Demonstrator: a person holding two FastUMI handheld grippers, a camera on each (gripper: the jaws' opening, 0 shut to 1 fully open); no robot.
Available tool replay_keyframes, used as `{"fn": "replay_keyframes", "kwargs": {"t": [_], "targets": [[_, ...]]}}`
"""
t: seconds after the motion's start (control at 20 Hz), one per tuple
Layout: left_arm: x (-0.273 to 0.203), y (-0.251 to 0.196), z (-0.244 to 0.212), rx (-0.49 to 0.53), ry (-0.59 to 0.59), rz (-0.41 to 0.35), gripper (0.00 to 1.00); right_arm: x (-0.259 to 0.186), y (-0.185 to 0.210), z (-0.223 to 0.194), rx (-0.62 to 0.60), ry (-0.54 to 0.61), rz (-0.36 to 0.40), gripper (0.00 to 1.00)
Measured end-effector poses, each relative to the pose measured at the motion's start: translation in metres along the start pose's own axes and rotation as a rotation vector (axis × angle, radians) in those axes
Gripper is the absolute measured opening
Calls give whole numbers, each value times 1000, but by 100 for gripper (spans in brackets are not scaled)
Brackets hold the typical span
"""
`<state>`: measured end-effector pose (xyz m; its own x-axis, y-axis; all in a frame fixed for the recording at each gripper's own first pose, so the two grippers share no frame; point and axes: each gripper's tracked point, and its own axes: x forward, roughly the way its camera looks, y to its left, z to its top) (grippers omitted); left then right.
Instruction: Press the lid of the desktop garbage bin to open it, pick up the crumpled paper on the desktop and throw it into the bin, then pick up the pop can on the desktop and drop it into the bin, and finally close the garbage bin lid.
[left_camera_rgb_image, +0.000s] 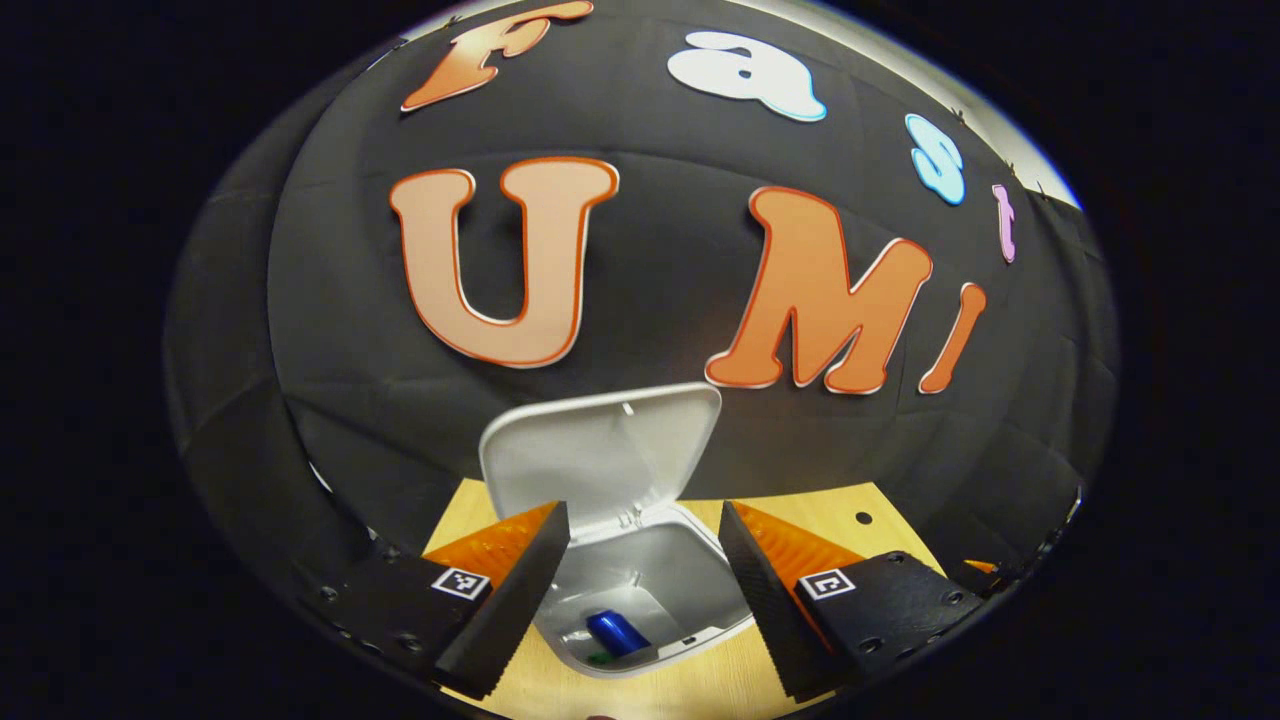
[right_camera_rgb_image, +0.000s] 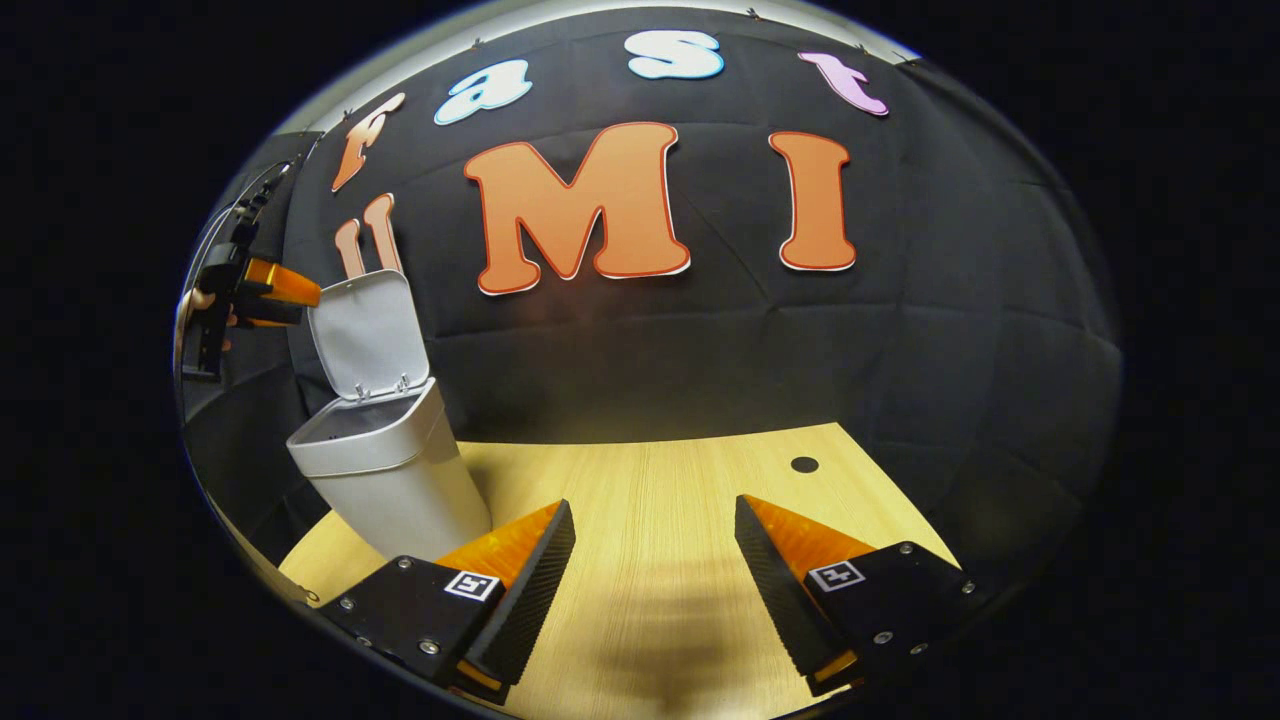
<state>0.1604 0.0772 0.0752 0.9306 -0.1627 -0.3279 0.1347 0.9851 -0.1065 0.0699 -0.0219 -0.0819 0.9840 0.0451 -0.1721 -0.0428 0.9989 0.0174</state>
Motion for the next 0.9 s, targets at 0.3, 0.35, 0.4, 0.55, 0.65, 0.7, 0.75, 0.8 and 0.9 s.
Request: {"fn": "replay_keyframes", "kwargs": {"t": [0.3, 0.35, 0.4, 0.55, 0.65, 0.7, 0.75, 0.8, 0.9], "targets": [[1, 18, 96, 40, -95, 36, 95, 7, 7, 0, 14, 2, 20, 97], [6, 17, 104, 42, -85, 31, 95, 8, 9, 1, 22, 3, 24, 97], [15, 18, 112, 47, -76, 25, 95, 9, 10, 2, 27, 2, 27, 96], [47, 20, 125, 69, -30, 34, 95, 10, 7, 2, 28, 2, 20, 97], [64, 18, 128, 82, 4, 27, 95, 11, 4, 0, 36, 8, 13, 96], [72, 18, 126, 83, 28, 19, 95, 11, 3, -1, 42, 12, 10, 96], [81, 18, 121, 88, 57, 16, 95, 11, 2, -3, 48, 16, 9, 97], [89, 20, 115, 93, 85, 16, 95, 10, 1, -5, 53, 21, 8, 96], [109, 25, 106, 104, 124, 26, 95, 10, 0, -6, 54, 29, 5, 96]]}}
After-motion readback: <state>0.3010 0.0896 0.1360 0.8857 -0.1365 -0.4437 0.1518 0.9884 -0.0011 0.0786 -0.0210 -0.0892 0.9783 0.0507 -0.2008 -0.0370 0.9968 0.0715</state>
